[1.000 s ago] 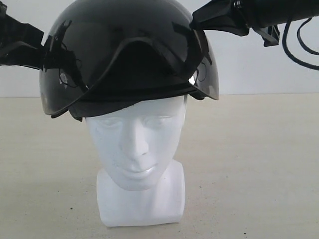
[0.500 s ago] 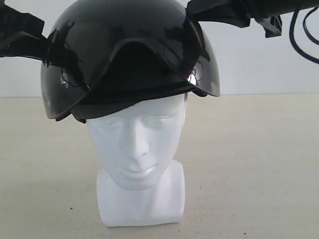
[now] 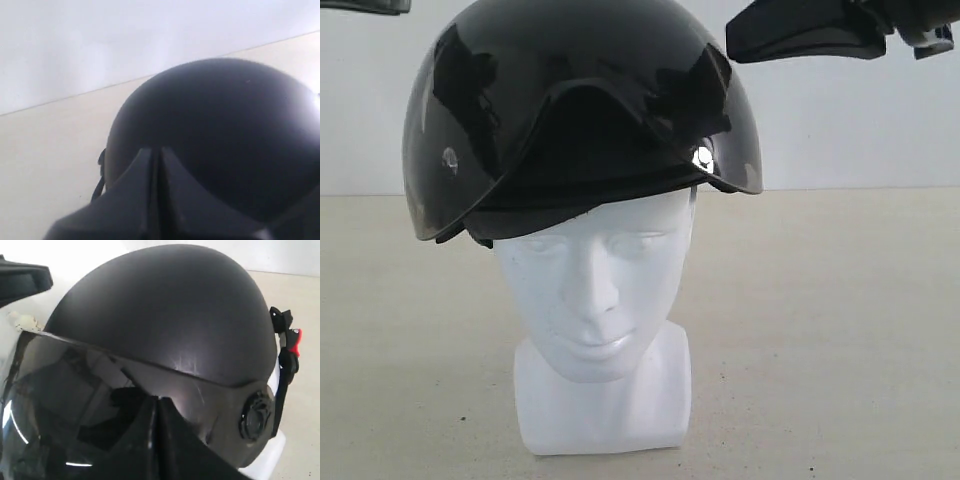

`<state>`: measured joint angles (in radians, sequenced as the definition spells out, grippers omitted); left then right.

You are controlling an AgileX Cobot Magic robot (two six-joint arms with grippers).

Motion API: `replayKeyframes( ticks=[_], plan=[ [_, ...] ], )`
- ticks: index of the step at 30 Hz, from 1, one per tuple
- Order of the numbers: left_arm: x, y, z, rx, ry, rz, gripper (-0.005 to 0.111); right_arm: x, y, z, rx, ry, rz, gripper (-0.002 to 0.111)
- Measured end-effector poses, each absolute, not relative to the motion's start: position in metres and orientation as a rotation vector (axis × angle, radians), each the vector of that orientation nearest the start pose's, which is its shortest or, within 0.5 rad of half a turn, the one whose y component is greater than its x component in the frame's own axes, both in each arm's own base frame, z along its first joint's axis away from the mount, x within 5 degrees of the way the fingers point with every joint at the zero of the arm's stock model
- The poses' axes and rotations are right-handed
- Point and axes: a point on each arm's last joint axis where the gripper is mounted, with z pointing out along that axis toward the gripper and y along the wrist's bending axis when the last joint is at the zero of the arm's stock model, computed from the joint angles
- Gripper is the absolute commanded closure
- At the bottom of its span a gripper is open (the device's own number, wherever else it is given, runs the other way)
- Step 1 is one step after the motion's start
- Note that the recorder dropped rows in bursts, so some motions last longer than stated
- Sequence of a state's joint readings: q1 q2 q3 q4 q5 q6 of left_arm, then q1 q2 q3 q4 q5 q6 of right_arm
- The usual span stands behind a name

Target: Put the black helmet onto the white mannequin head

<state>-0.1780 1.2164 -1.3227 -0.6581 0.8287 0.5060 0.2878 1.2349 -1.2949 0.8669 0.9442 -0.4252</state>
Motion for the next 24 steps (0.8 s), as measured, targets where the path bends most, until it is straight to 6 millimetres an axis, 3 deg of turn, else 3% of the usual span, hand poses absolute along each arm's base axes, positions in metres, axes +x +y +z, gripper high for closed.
replayKeyframes(
  ticks=[4, 6, 10, 12, 18, 24],
  plan=[
    [0.229, -0.089, 0.442, 0.467, 1.961, -0.704, 0.102, 0.222, 0.123, 0.458, -0.551, 2.015, 0.925, 0.108],
    [0.226, -0.092, 0.442, 0.481, 1.972, -0.746, 0.102, 0.231, 0.125, 0.468, -0.574, 2.014, 0.908, 0.108],
    [0.223, -0.095, 0.443, 0.504, 1.966, -0.804, 0.102, 0.263, 0.137, 0.462, -0.591, 2.091, 0.938, 0.108],
    [0.222, -0.096, 0.443, 0.512, 1.972, -0.814, 0.102, 0.268, 0.145, 0.456, -0.613, 2.115, 0.955, 0.108],
    [0.219, -0.1, 0.433, 0.532, 2.005, -0.896, 0.102, 0.261, 0.169, 0.45, -0.725, 2.109, 0.901, 0.108],
    [0.219, -0.101, 0.425, 0.538, 2.024, -0.919, 0.102, 0.26, 0.173, 0.45, -0.726, 2.115, 0.881, 0.108]
  ],
)
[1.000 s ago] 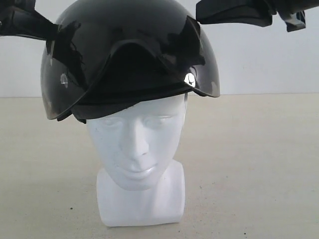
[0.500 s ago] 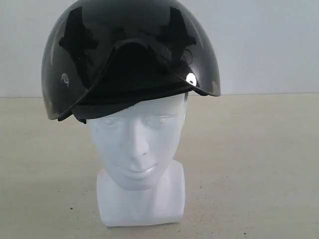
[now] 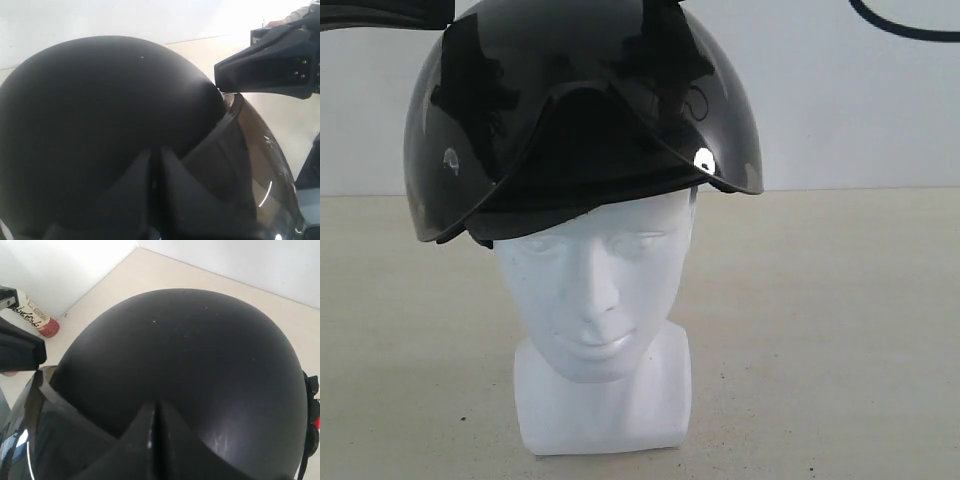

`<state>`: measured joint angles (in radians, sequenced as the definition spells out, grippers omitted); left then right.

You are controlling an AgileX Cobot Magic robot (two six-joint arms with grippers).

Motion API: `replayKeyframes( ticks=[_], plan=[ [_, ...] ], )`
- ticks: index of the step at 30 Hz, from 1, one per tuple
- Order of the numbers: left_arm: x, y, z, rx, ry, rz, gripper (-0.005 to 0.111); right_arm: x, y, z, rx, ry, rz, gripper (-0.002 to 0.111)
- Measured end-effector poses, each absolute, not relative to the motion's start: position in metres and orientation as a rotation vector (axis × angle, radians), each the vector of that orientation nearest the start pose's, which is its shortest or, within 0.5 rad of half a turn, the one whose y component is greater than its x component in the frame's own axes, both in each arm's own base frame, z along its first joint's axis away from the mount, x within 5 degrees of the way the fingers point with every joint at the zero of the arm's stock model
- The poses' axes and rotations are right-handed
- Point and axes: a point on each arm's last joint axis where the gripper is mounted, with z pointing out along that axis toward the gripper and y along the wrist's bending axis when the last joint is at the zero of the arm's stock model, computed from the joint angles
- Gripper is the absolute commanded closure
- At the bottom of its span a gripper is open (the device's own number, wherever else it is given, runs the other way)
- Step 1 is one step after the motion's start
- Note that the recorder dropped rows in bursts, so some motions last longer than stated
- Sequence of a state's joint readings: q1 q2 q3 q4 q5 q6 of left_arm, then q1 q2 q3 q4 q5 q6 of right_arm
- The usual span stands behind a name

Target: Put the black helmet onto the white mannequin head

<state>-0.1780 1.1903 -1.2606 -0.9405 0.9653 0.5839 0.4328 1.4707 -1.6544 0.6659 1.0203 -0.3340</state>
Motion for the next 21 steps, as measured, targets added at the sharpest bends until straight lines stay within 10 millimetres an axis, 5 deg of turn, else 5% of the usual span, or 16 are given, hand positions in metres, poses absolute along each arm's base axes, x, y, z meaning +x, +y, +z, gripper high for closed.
replayKeyframes(
  ticks=[21],
  plan=[
    [0.21, -0.102, 0.424, 0.598, 2.043, -0.958, 0.102, 0.245, 0.17, 0.453, -0.709, 2.207, 0.94, 0.108]
  ],
)
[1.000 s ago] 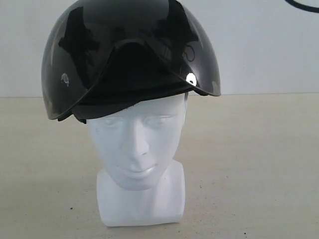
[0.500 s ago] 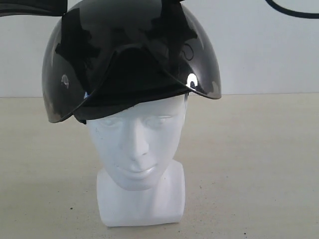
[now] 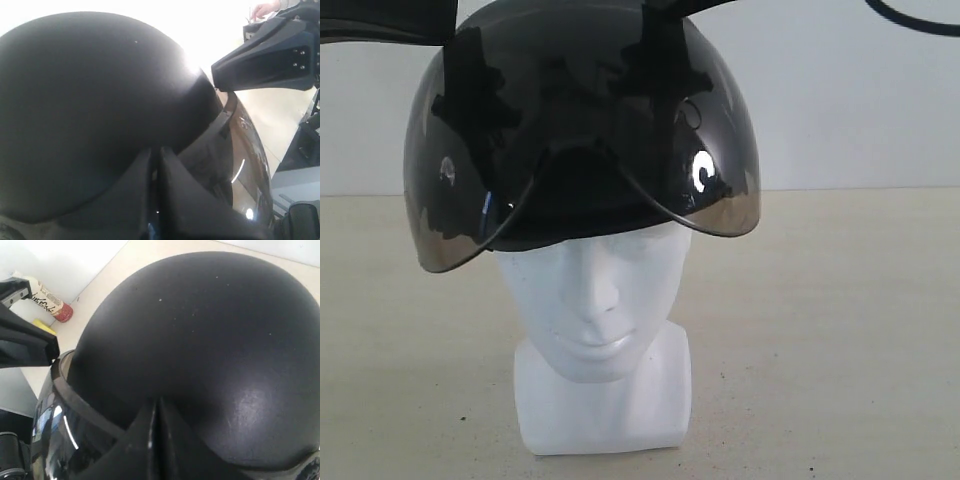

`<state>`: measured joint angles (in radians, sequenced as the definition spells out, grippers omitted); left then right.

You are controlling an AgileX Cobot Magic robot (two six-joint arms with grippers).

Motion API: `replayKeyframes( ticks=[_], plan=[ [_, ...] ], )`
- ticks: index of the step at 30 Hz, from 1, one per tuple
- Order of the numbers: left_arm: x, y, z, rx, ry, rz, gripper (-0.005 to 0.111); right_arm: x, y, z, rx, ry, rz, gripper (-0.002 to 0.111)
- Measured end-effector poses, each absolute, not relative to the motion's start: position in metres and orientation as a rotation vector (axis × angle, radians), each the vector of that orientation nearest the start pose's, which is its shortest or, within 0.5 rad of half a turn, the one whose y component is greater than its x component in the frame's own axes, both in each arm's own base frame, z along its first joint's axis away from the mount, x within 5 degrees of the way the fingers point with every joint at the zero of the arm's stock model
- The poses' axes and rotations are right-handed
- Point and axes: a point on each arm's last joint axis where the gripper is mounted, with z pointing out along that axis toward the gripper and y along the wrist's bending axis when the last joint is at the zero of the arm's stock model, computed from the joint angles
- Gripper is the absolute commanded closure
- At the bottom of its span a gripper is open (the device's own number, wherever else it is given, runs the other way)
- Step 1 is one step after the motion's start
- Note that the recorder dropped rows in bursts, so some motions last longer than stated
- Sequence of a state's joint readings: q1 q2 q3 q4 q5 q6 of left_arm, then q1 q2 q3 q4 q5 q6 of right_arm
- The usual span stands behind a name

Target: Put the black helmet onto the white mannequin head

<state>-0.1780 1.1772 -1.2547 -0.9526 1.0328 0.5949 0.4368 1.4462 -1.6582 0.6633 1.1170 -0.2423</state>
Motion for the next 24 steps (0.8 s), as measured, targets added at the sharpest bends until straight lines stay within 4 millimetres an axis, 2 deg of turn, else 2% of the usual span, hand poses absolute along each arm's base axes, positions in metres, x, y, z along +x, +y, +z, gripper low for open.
replayKeyframes(
  ticks=[12, 24],
  plan=[
    [0.207, -0.102, 0.411, 0.572, 2.056, -0.973, 0.102, 0.24, 0.169, 0.446, -0.682, 2.223, 0.97, 0.108],
    [0.204, -0.102, 0.408, 0.578, 2.051, -0.979, 0.102, 0.236, 0.172, 0.441, -0.69, 2.223, 0.972, 0.108]
  ],
)
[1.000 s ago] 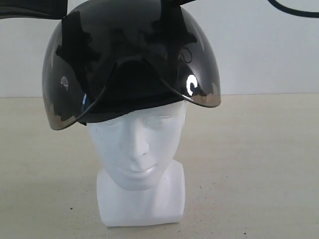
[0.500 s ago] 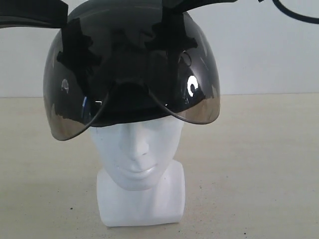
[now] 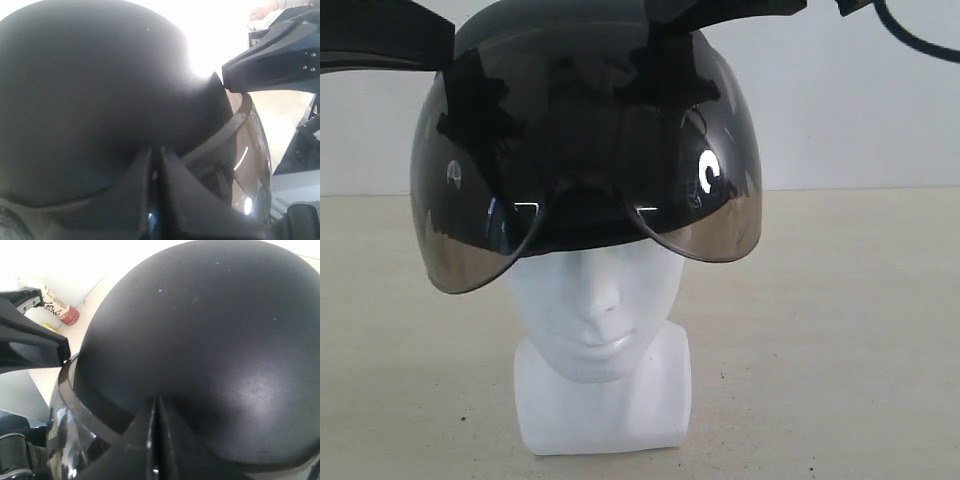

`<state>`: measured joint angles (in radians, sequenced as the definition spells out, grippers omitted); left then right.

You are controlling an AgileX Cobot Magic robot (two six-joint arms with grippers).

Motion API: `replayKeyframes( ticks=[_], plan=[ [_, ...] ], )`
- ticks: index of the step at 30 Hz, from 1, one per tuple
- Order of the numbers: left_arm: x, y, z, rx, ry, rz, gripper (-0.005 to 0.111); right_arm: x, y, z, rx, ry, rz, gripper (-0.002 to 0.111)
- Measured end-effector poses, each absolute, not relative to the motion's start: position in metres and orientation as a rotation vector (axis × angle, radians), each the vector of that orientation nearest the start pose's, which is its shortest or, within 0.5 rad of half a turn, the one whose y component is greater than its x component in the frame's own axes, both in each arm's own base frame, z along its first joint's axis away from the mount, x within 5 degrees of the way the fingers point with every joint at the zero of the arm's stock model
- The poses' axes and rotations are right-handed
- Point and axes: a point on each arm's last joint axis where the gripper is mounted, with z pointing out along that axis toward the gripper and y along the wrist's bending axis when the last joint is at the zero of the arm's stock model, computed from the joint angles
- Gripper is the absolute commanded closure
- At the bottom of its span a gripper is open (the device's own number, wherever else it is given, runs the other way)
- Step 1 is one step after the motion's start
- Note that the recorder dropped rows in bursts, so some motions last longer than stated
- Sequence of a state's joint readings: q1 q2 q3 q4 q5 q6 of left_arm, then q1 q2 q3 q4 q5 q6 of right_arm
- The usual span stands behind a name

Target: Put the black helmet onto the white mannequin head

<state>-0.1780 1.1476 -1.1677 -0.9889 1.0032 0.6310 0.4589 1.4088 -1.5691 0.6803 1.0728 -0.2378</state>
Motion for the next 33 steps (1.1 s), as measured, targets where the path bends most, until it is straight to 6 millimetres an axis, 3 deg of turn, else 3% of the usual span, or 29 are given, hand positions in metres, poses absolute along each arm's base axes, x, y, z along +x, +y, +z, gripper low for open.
replayKeyframes(
  ticks=[6, 19, 33],
  plan=[
    [0.198, -0.102, 0.404, 0.632, 2.083, -0.985, 0.102, 0.221, 0.181, 0.44, -0.748, 2.255, 0.922, 0.108],
    [0.192, -0.101, 0.392, 0.599, 2.099, -0.992, 0.102, 0.212, 0.189, 0.437, -0.788, 2.3, 0.933, 0.108],
    [0.186, -0.099, 0.393, 0.613, 2.087, -0.972, 0.102, 0.209, 0.192, 0.435, -0.748, 2.342, 0.923, 0.108]
  ],
)
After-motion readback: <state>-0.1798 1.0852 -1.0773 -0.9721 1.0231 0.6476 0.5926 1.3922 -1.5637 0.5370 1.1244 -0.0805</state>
